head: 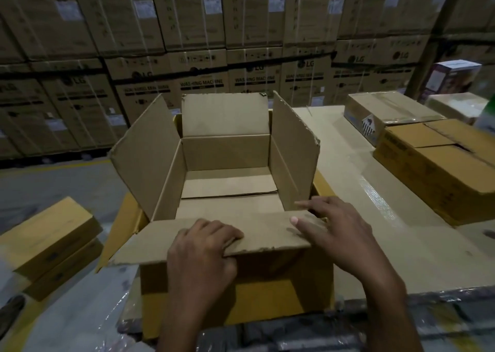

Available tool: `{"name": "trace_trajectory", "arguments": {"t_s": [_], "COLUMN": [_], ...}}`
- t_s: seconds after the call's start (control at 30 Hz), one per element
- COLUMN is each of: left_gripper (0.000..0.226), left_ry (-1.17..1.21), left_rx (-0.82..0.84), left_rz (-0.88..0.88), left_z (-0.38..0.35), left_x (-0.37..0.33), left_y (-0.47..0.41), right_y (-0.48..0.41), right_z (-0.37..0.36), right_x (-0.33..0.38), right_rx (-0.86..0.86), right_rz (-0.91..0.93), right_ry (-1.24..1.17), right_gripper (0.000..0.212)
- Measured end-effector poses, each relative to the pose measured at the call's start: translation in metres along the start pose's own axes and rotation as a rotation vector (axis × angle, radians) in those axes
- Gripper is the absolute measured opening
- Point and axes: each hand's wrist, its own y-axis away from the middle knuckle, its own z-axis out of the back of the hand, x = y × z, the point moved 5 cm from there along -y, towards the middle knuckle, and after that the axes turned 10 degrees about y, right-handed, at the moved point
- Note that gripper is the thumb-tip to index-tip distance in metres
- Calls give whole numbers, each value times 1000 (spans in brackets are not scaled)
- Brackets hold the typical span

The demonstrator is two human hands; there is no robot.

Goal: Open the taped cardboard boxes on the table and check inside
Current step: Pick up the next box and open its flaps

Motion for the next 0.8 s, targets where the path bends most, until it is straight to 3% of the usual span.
{"name": "trace_trajectory", "arguments": {"t_s": [0.03, 0.2, 0.23, 0.33, 0.4, 0.63, 0.8], "left_gripper": [54, 33, 35, 74, 90, 85, 83], "left_ry": [-37, -151, -122, 170, 172, 114, 105], "left_rx": [-43, 56, 75, 187, 198, -32, -21], "left_rz": [-25, 100, 95, 228, 311, 542, 572], "left_z": [0, -9, -9, -2, 8, 34, 21], "left_x": [2, 11, 9, 13, 29, 124, 133], "left_y": [-4, -35, -37, -36, -38, -50, -46], "right_y": [-1, -26, -31, -38, -37, -46, -41], "right_z": [2, -18, -25, -33, -25, -32, -38], "right_x": [3, 8, 5, -10, -17, -32, -31], "right_rx": [-35, -122, -130, -192, -199, -106, -102], "right_rz": [23, 72, 68, 26, 28, -61, -130], "right_ry": [-40, -172, -185, -267, -359, -670, -806], "right_gripper": [54, 67, 68, 72, 76, 71, 76]}}
